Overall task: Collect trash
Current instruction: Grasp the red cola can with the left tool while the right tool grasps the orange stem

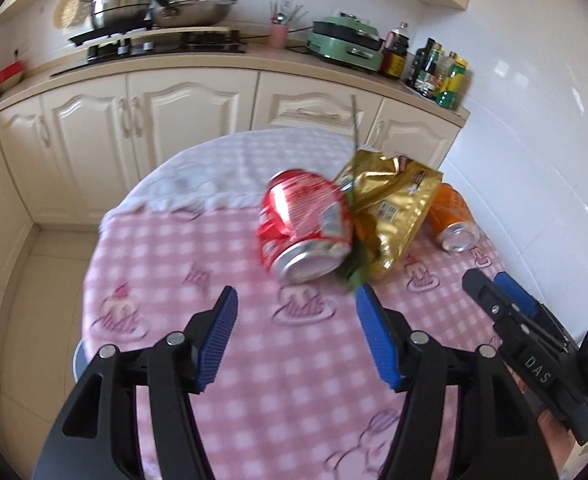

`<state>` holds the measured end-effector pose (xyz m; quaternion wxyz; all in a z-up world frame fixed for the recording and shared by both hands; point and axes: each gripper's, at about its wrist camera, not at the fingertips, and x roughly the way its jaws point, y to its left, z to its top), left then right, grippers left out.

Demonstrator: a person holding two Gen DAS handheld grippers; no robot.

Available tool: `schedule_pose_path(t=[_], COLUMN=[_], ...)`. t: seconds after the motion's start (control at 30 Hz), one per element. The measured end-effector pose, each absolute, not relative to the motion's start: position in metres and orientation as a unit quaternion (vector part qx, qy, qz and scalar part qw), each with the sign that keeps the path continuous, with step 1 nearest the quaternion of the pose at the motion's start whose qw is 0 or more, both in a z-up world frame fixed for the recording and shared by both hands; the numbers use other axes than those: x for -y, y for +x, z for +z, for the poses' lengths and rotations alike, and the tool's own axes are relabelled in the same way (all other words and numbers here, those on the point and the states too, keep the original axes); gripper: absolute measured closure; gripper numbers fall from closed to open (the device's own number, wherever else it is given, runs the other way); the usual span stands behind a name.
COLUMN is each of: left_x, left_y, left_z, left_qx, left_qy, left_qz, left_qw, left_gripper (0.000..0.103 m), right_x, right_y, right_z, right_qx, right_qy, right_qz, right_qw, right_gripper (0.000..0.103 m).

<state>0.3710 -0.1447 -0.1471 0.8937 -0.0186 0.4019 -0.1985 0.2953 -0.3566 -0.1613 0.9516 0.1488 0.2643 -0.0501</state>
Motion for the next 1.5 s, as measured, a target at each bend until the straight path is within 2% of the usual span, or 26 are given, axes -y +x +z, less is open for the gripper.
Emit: schedule_pose_path(t=[0.3, 0.5, 0.7, 0.77, 0.9, 1.0, 1.07, 1.1, 1.33, 1.5], left_x=[0.187, 0.175, 0.148, 0.143, 0.131, 0.124, 0.128, 0.130, 0.164, 0.202], left_y=[0.417, 0.425, 0.429, 0.432, 0.433, 0.437, 0.438, 0.438, 0.437, 0.443], left_z=[-0.153, -0.152, -0.139, -0.138, -0.137, -0.139, -0.140, -0.141, -0.145, -0.154], left_qx=[-0.414, -0.406, -0.386, -0.385, -0.380, -0.386, -0.389, -0.390, -0.393, -0.406], left_qy=[0.016, 0.001, -0.030, -0.018, -0.026, -0.036, -0.035, -0.034, -0.010, 0.043], left_qz=[-0.189, -0.176, -0.157, -0.141, -0.134, -0.136, -0.145, -0.149, -0.197, -0.209], left_qw=[0.890, 0.897, 0.909, 0.912, 0.915, 0.912, 0.909, 0.908, 0.898, 0.889], left_gripper=[0.042, 0.042, 0.042, 0.042, 0.042, 0.042, 0.042, 0.042, 0.042, 0.042], right_x=[0.380, 0.360, 0.318, 0.310, 0.299, 0.294, 0.295, 0.295, 0.323, 0.349], right_y=[0.331, 0.355, 0.404, 0.418, 0.436, 0.446, 0.450, 0.448, 0.407, 0.389], right_z=[-0.167, -0.137, -0.122, -0.126, -0.135, -0.140, -0.145, -0.146, -0.134, -0.137], right_qx=[-0.282, -0.259, -0.273, -0.290, -0.315, -0.325, -0.332, -0.331, -0.294, -0.289], right_qy=[0.155, 0.125, 0.079, 0.083, 0.073, 0.070, 0.067, 0.062, 0.079, 0.106], right_qz=[-0.040, 0.006, 0.063, 0.080, 0.088, 0.091, 0.088, 0.084, 0.066, 0.059], right_qw=[0.946, 0.958, 0.957, 0.950, 0.942, 0.939, 0.937, 0.938, 0.950, 0.950], right_gripper=[0.024, 0.025, 0.049, 0.063, 0.068, 0.079, 0.093, 0.096, 0.097, 0.097])
